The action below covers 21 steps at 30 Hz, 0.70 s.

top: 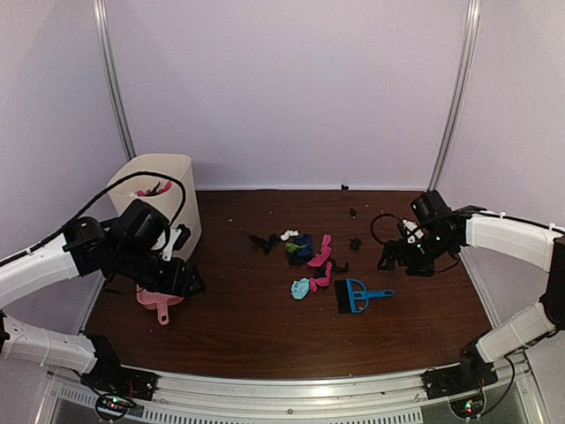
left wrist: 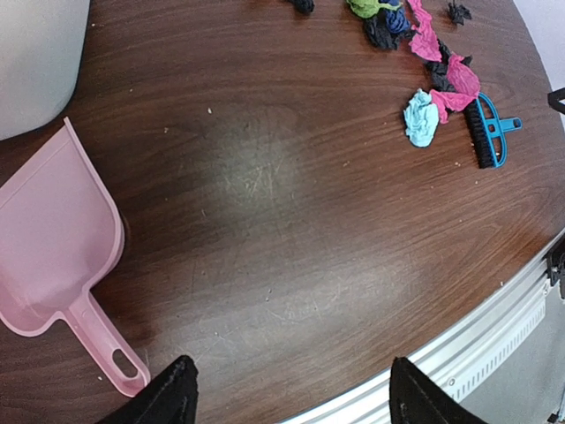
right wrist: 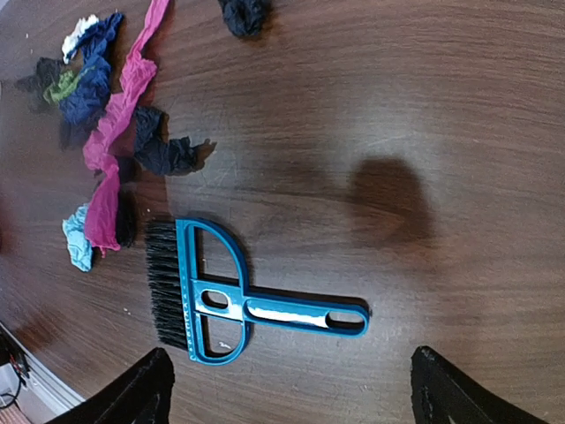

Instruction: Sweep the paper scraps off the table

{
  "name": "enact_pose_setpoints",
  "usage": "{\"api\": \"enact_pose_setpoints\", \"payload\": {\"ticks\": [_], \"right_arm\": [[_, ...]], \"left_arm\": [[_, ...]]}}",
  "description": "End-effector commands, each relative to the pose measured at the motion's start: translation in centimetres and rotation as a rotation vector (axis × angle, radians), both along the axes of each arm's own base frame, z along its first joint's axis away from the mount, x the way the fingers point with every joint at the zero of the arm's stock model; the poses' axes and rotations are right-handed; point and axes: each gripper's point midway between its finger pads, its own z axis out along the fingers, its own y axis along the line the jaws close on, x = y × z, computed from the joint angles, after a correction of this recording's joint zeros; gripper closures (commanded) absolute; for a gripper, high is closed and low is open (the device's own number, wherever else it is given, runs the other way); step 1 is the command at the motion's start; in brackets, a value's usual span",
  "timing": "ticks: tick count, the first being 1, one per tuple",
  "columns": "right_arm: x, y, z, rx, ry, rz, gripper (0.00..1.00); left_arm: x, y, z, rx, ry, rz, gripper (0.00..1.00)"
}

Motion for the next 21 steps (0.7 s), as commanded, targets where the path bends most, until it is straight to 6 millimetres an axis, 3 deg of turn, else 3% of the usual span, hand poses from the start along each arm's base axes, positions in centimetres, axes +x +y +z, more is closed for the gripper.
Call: {"api": "enact_pose_setpoints", "payload": {"ticks": [1,9,15,21], "right_arm": [[1.1,2.0,-2.1,-0.008,-0.02,0.112,0.07],[0.1,4.2,-7.0,0.024,0.112,0.221,0.11],[-2.6,5.2,-8.6,0.059,0.188,0.255,0.12],[-6.4,5.3,-8.7,0.078,0.242,0.275,0.12]], "left_arm": [[0.4,-0.6,0.4,-0.031,-0.026,-0.003,0.24],[0.1,-0.4,0.2,-0.033,-0.027,-0.007,0.25],[-0.3,-0.1,0.1,-0.048,-0.021,0.009,0.25],[-0.9,0.2,-0.1,-0.063,-0.012,0.02,0.25]]}}
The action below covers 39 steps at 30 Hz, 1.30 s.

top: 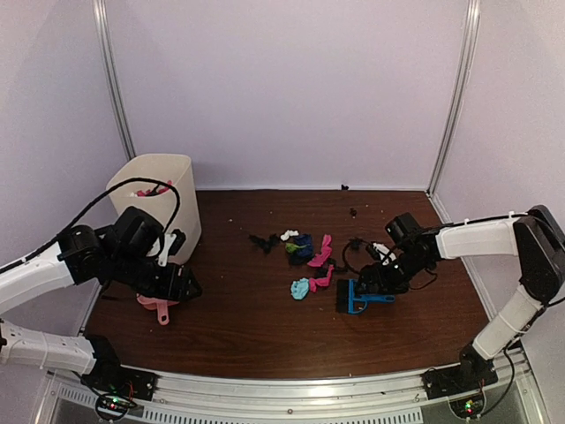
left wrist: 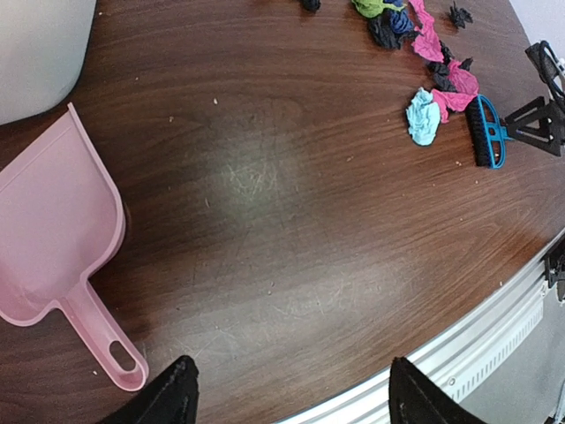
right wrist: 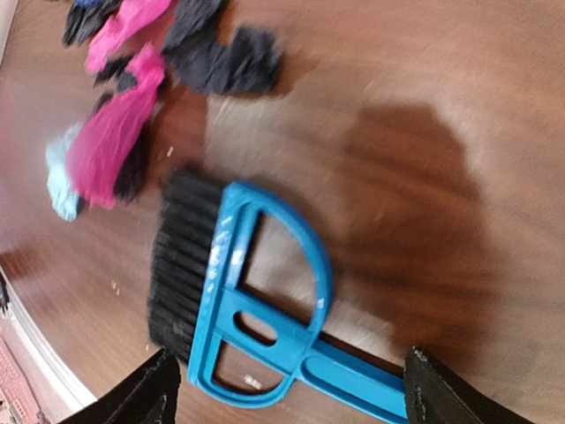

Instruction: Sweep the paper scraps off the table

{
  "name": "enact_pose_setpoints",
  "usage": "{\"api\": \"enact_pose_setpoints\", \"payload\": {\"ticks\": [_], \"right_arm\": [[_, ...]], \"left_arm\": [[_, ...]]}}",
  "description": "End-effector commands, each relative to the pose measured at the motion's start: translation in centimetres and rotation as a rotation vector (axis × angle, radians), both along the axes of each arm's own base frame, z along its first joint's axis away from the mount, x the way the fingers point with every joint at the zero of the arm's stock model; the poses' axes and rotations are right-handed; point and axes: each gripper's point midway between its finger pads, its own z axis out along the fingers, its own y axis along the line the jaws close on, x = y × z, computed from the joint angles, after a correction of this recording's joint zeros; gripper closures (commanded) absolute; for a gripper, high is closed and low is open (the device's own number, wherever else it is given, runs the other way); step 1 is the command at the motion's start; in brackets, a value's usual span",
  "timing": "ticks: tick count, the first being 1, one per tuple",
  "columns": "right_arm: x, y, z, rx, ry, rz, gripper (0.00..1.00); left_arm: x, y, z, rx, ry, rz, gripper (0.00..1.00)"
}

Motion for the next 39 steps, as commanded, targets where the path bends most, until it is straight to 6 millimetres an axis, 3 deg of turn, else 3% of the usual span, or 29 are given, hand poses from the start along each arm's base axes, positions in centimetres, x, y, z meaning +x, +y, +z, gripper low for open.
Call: {"api": "enact_pose_setpoints", "payload": {"ticks": [1,12,25,27,32,39], "right_arm": [[-5.5,-0.5,-1.8,-0.01,0.153,0.014,0.12],[-10.4,0.8,-0.3,0.047,0.171,-0.006,0.13],[-16.2,7.2,3.1,0.229,0.109,0.206,0.13],[-15.8,7.3,3.8,0.218,0.074,0.216,0.13],[-12.5,5.4,5.5,0.081,-0.111,0.14,0.13],[-8.9,1.6,4.9,-0.192,-0.254,0.038,0.14]], "left_arm": [[-0.3,-0.3,0.3,-0.041,-0.009,0.005,0.25],[0.0,-0.5,0.0,-0.025,-0.002,-0.005,0.25],[0.2,-1.2,-0.3,-0.033,-0.001,-0.025,0.25],[0.2,-1.3,-0.3,-0.034,-0.002,-0.03,0.25],[0.0,-1.1,-0.4,-0.034,-0.001,-0.033,0.25],[0.0,-1.2,-0.2,-0.039,-0.005,-0.033,0.26]]}}
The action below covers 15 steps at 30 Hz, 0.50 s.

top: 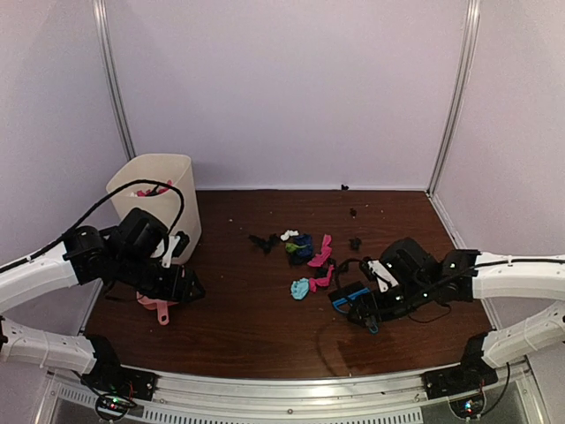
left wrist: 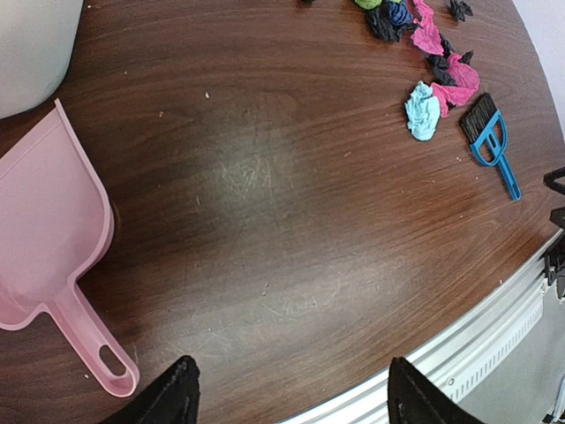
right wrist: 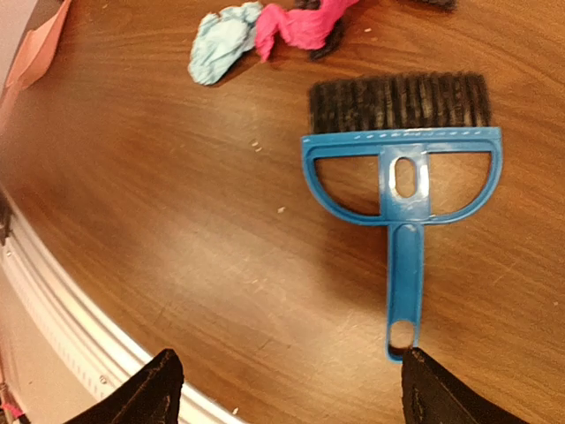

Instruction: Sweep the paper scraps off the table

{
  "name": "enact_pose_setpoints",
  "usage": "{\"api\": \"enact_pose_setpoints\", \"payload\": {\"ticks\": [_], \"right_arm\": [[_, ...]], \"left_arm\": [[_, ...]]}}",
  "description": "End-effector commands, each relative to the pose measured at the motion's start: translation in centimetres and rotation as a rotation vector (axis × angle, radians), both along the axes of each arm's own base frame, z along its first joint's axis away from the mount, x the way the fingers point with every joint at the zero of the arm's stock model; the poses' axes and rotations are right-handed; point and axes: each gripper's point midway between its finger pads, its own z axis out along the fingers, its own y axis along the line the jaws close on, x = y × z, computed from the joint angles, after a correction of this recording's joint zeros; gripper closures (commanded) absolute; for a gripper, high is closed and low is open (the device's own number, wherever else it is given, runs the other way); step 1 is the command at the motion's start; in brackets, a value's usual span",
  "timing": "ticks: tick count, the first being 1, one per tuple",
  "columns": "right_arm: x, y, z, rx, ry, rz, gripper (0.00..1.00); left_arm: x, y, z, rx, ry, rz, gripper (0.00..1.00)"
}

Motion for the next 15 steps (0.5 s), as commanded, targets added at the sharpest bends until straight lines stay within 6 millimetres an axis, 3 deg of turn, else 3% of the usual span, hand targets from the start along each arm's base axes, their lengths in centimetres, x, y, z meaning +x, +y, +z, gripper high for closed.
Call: {"api": "enact_pose_setpoints", "payload": {"ticks": [1,7,15], "right_arm": [[2.8,-3.5,-0.9,-0.235,-0.125,-0.098,0.15],[4.3,-4.1,-1.9,-0.354,-0.149,-0.12,0.26],[4.0,-2.9,-4.4,-0.369,-0.103,-0.052,0.39]], "left_arm": [[0.2,-0.6,0.6,-0.03,-0.029,-0.019,0.26],[0.1,-0.5,0.9,-0.041,-0.035,-0.012,0.26],[0.0,-0.3,0.9,-0.034,-0.032,-0.005,0.27]]}}
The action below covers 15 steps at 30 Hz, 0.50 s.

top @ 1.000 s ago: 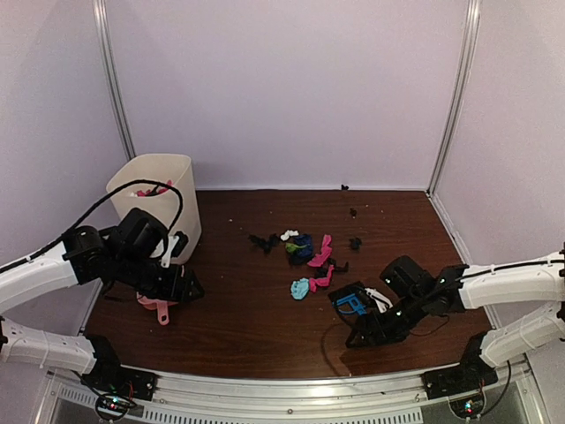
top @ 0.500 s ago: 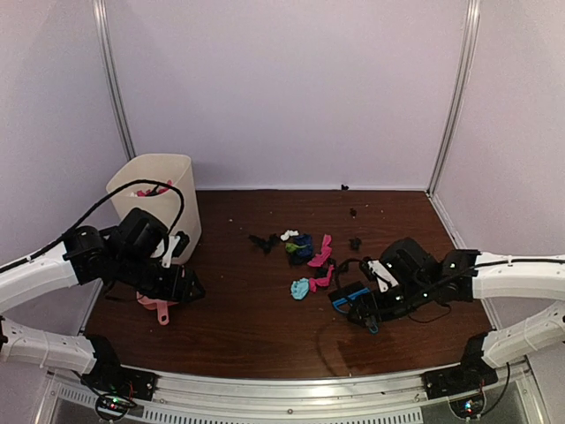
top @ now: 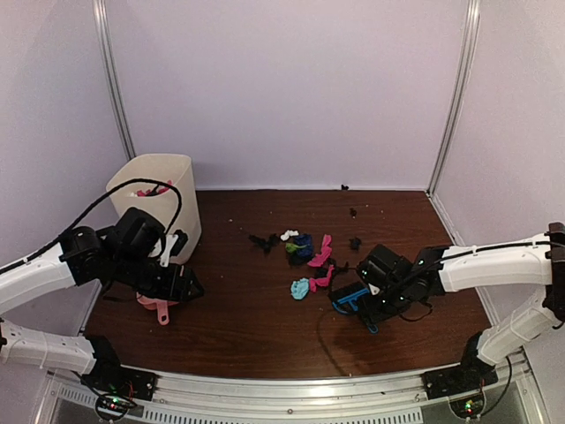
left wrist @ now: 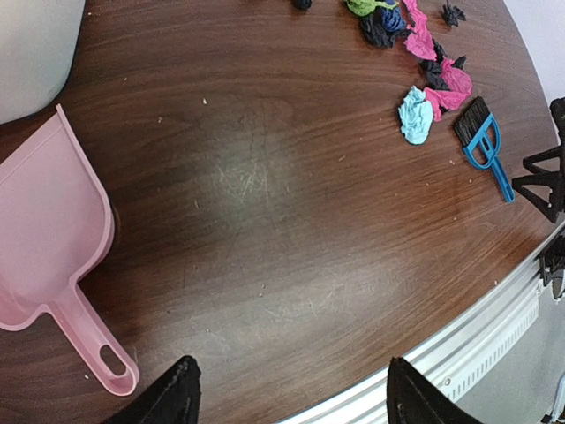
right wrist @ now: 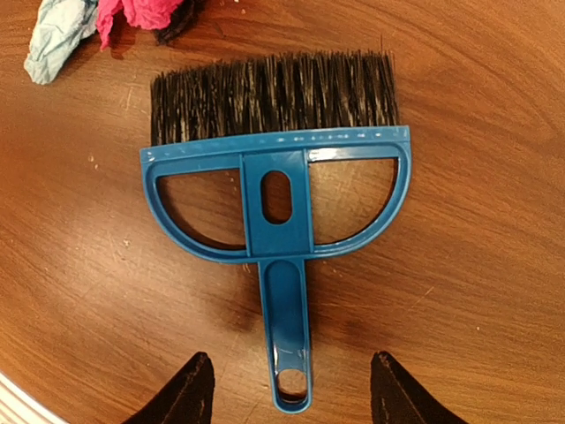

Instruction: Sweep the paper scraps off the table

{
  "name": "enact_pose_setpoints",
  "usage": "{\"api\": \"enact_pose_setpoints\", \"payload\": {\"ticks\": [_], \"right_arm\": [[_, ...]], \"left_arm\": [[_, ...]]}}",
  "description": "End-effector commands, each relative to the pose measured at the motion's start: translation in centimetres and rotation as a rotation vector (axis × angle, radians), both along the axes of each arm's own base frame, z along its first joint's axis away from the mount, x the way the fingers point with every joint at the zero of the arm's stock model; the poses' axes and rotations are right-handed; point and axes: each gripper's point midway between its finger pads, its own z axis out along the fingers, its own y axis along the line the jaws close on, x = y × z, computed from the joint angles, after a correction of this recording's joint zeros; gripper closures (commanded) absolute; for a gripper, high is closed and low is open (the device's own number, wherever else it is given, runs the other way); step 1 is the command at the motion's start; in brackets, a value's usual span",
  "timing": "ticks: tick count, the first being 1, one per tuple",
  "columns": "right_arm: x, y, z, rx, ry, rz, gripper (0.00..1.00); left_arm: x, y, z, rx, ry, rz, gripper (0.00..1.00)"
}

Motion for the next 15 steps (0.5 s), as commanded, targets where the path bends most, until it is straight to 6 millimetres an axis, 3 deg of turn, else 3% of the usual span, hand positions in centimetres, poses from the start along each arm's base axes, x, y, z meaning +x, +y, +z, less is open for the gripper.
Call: {"api": "enact_pose_setpoints", "payload": {"ticks": [1,15], "right_arm": [[0.2,0.9,-0.5,0.007,-0.003,0.037,0.41],[-1.2,1.0,-3.4,-0.003,0.082,0.076,0.52]], "left_arm": [[0.1,-0.3,0.4,-0.018,-0.018,-0.006,0.27],[-0.1,-0.4,0.4,-0.023,-0.009,0.001,0.28]]}}
